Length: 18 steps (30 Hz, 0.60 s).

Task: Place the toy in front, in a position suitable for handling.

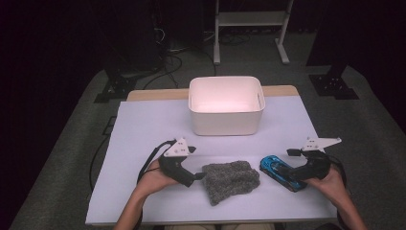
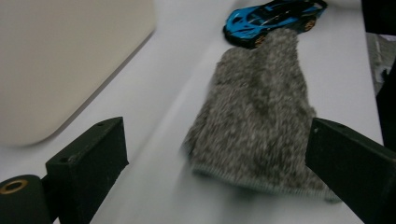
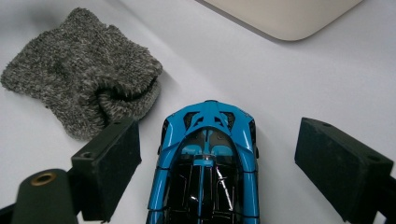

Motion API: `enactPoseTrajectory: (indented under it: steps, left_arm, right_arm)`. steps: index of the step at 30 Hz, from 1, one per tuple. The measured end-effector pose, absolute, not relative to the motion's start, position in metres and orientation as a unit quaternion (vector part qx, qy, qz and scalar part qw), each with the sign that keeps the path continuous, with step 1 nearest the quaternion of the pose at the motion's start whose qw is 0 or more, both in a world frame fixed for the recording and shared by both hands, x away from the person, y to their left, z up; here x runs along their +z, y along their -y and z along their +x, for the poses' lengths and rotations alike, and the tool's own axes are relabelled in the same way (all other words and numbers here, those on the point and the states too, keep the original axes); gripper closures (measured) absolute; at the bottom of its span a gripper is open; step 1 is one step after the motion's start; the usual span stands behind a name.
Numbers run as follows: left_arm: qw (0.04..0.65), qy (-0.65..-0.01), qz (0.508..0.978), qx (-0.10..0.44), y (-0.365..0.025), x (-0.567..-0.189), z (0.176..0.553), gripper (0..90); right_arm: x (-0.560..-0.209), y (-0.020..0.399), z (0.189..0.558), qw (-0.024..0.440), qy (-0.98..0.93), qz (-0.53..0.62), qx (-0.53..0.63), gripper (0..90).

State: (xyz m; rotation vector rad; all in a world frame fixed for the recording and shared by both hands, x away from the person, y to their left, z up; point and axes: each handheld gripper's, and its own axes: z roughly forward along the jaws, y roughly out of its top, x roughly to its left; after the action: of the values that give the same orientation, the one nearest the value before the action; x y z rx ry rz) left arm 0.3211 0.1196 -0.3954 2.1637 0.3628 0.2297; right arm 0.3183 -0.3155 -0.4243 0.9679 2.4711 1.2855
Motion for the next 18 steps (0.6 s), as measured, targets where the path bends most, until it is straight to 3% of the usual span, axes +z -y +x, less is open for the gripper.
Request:
enactPoseTrajectory:
  steps: [12,18]
  left_arm:
    - [0.421,-0.094,0.9,0.061,-0.068,-0.405,0.325,7.1]
    - [0.4,-0.073,0.912,0.05,-0.045,-0.416,0.329,12.4]
  right_arm:
    - [-0.423,0.315,0.318,0.098,-0.836,0.323,0.433,13.2]
    - [-0.423,0.314,0.318,0.097,-0.838,0.32,0.432,13.2]
